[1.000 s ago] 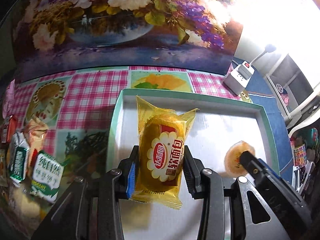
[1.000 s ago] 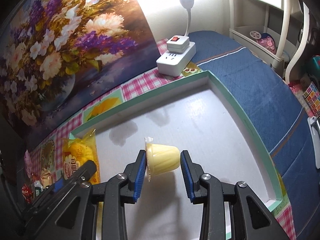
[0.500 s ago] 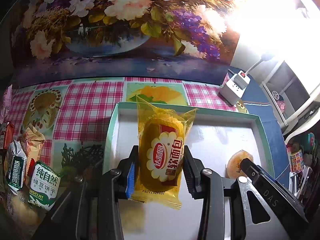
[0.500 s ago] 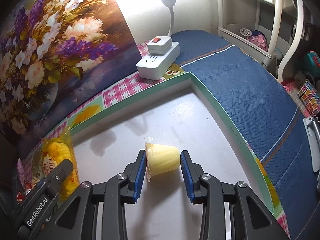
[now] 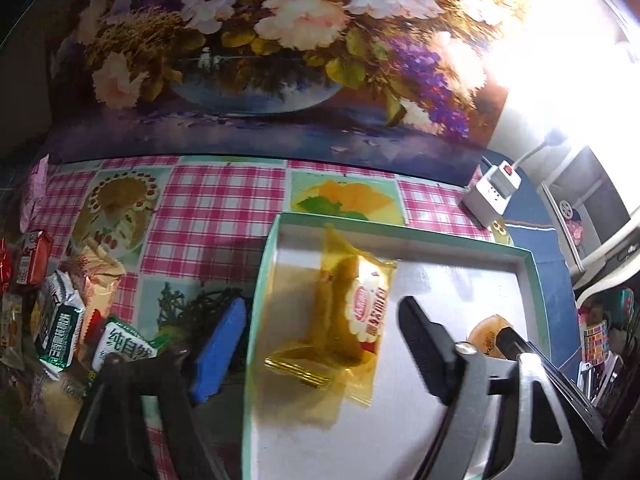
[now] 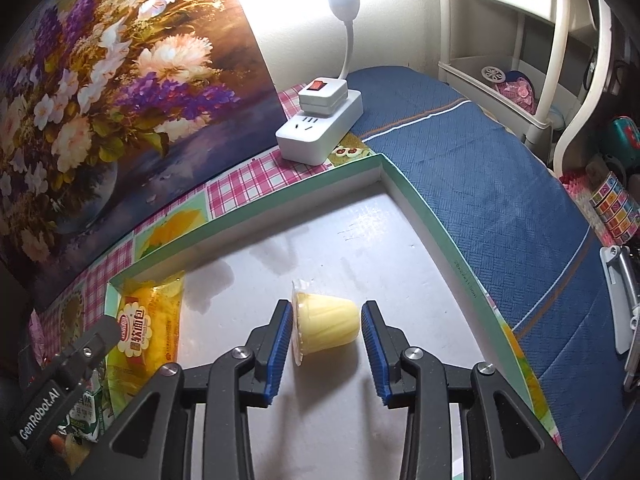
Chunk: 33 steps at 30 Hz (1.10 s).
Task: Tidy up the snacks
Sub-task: 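Release the jelly cup with the right tool while the left tool releases the bread bag into the tray, then move both tools back toward the snack pile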
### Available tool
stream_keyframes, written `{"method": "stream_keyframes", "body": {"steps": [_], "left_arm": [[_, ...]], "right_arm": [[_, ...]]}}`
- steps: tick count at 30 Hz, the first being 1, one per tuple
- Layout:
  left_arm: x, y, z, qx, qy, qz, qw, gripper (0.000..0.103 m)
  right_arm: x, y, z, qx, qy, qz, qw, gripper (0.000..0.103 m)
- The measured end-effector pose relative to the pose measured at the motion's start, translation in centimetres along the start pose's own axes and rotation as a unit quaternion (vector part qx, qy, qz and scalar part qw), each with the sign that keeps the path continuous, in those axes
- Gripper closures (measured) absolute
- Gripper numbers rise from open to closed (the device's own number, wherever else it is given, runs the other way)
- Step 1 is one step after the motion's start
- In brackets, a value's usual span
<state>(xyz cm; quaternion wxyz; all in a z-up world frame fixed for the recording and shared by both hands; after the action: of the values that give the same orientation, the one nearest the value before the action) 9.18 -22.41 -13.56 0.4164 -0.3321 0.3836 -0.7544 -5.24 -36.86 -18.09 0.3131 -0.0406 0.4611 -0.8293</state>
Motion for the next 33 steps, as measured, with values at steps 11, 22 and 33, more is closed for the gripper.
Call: {"method": "stream_keyframes", "body": {"steps": [11, 22, 33], "left_arm": [[-2.5, 0.2, -0.2, -0.008, -0.033, 0.037, 0.9987, 0.007], [-5.1, -0.8, -0.2, -0.007, -0.061, 0.076, 0.9952, 0.000], [-7.5, -3.9, -0.1, 0.004, -0.070, 0.107, 0.9918, 0.000]], "right_arm": [[-0.1, 0.0, 0.1, 0.003, -0.014, -0.010, 1.000, 0.022], [-0.8, -0.9, 0.3, 0.010, -0.034, -0.008, 0.999, 0.000], [-2.8, -3.7, -0.1, 0.050, -0.066, -0.005, 0.997, 0.000]]}}
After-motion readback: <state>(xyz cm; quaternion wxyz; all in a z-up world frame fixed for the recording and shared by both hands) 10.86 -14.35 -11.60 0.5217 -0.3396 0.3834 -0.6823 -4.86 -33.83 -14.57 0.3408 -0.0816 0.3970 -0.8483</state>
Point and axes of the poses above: each gripper's, at about its wrist camera, not at the fingertips, and y roughly the way its jaws point, x to its right, z to its top, the point moved 8 cm from there along y, roughly the way its jaws point, and after that the axes turned 1 degree about -y, right-handed, at the moved point
